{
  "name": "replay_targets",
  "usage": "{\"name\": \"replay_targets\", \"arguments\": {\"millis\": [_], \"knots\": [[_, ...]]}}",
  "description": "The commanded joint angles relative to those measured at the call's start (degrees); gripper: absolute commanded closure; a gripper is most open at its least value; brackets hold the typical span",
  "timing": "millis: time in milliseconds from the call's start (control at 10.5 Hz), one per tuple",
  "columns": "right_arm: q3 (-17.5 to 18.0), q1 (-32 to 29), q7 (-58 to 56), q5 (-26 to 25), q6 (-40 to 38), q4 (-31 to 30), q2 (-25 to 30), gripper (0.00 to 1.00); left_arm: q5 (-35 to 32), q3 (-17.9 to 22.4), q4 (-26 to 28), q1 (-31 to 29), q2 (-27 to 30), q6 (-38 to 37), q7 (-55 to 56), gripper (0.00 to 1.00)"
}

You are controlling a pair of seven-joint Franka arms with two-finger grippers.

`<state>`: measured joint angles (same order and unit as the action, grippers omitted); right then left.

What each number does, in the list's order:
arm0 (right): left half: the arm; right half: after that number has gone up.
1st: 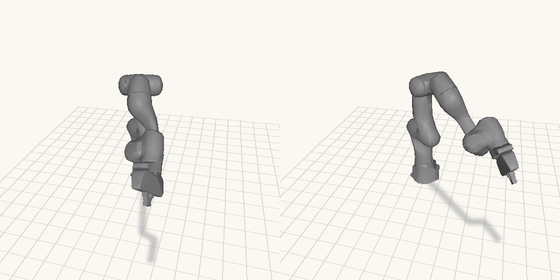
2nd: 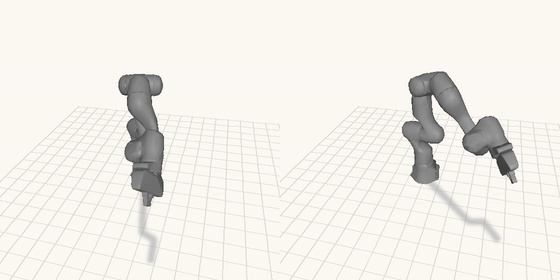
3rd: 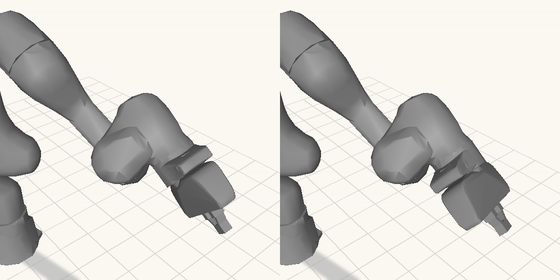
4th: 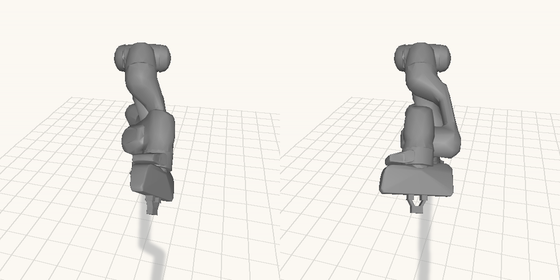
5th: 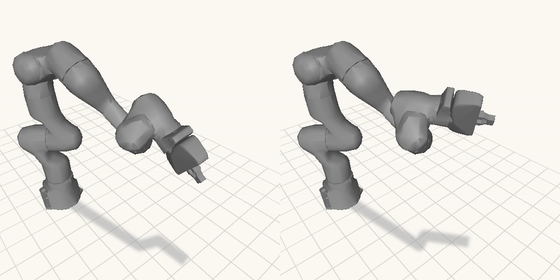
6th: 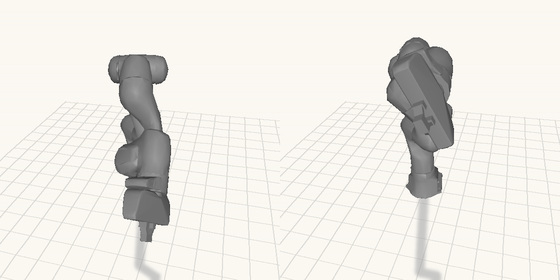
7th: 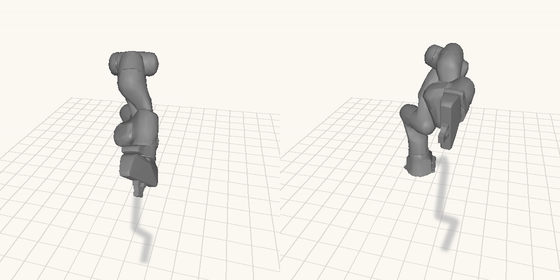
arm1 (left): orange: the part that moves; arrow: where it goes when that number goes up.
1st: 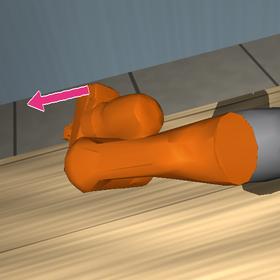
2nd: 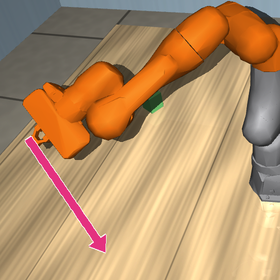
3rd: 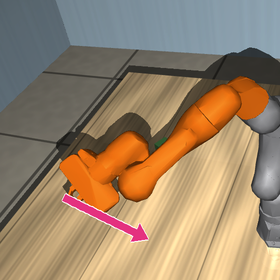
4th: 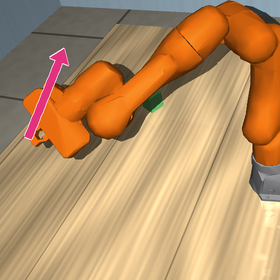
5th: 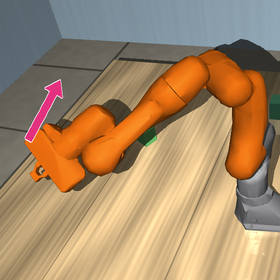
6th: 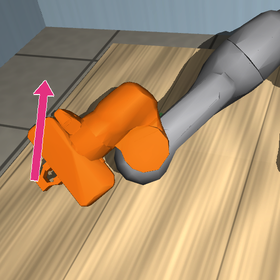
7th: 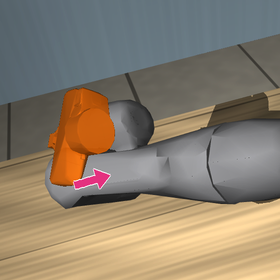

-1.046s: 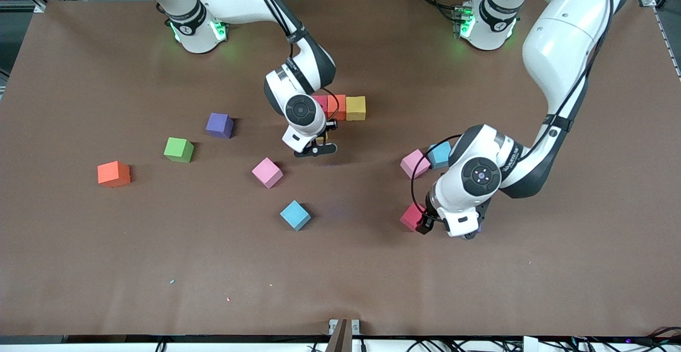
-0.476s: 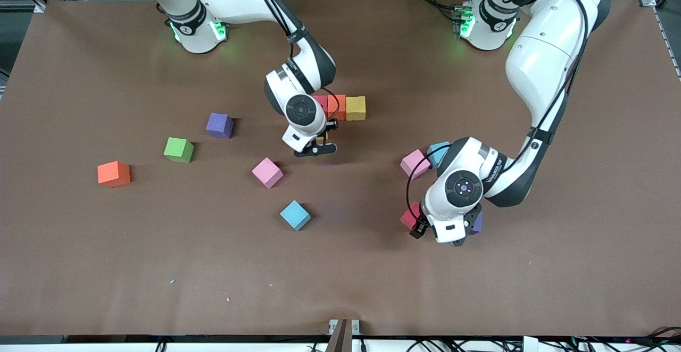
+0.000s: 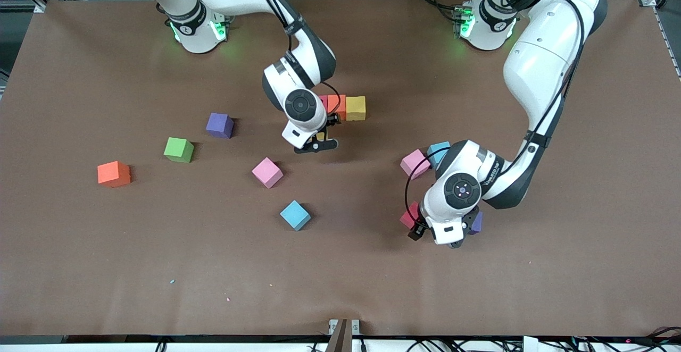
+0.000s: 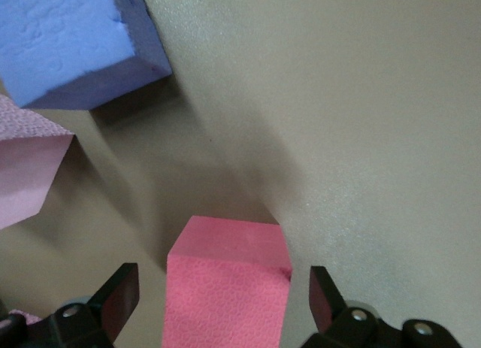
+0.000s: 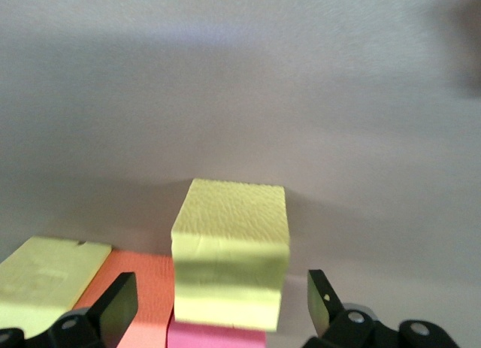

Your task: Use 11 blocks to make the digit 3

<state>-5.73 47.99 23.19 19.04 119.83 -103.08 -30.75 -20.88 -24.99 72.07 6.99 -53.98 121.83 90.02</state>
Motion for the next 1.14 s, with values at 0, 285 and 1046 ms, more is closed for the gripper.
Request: {"name": "replay_targets", "arguments": {"millis": [0, 285, 1046], "knots": [[0.1, -5.0, -5.8, -0.6, -3.8, -0.4, 3.4, 0.0, 0.0, 1.0, -1.7, 1.4, -1.6, 1.2, -0.5, 0.0], [0.0, -10.2, -15.8, -3.9, -4.1, 3.5, 2.2, 0.0, 0.0, 1.0, -1.6, 1.3, -1.9, 1.7, -0.3, 0.95], [0.0, -13.3, -34.8, -17.1, 2.8, 7.7, -4.4, 0.0, 4.0, 0.7, -1.4, 0.1, 5.1, -3.1, 2.8, 1.0]]}}
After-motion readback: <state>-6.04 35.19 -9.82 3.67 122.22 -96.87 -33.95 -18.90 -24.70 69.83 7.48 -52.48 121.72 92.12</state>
